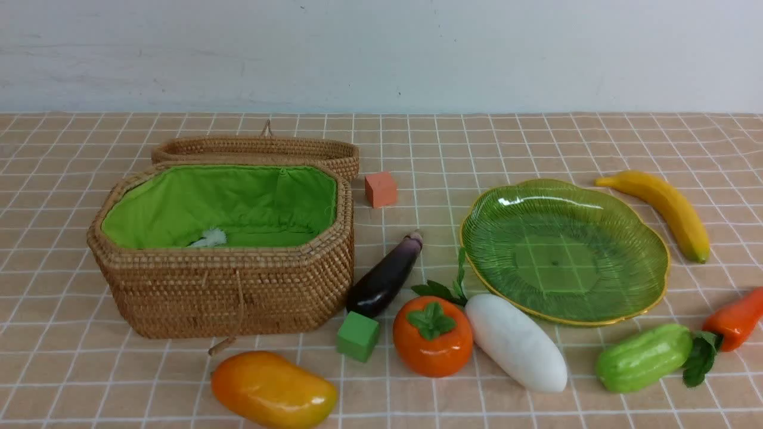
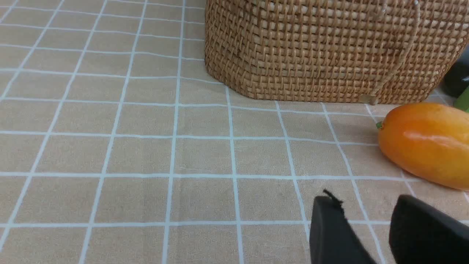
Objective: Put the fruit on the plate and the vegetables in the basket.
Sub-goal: Grab the mango with your left arm and place it on the right plate
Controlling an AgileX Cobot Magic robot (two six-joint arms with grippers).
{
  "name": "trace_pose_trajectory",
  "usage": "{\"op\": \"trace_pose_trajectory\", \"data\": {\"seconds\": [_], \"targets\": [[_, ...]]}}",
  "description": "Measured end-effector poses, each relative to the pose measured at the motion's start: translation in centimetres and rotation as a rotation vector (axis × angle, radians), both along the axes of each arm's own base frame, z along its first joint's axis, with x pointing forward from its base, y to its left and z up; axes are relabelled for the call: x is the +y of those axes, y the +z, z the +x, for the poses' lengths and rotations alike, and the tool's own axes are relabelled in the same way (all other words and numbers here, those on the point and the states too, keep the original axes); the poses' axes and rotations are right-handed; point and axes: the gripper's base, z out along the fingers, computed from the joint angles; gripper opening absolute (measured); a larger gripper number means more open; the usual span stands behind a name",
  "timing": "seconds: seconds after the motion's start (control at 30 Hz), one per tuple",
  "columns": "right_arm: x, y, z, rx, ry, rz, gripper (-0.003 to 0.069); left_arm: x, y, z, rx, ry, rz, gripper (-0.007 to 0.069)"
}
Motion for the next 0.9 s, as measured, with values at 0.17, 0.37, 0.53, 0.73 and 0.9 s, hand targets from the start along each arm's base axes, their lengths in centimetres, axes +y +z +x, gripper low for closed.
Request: {"op": "trace_pose_trajectory", "data": {"seconds": [0.17,0.37,0.53,0.73,0.9], "targets": [[0.0,0.0,0.0,0.0,0.0,0.0,0.0242,0.0,0.0,0.0,0.0,0.0,0.0,0.0239],[0.0,0.0,0.0,0.0,0.0,0.0,0.0242,0.0,0.0,0.0,0.0,0.0,0.0,0.0239],[0.0,0.0,0.0,0.0,0.0,0.0,0.0242,0.0,0.0,0.0,0.0,0.0,0.0,0.0239],[0.0,0.0,0.0,0.0,0.0,0.0,0.0242,0.0,0.3,0.1,-0.03,0.0,-0.018,0.0239],[0.0,0.0,0.0,0.0,0.0,0.0,0.0242,-0.5,1.6,0.3,-0.132,0.029,-0.356,0.0239]]}}
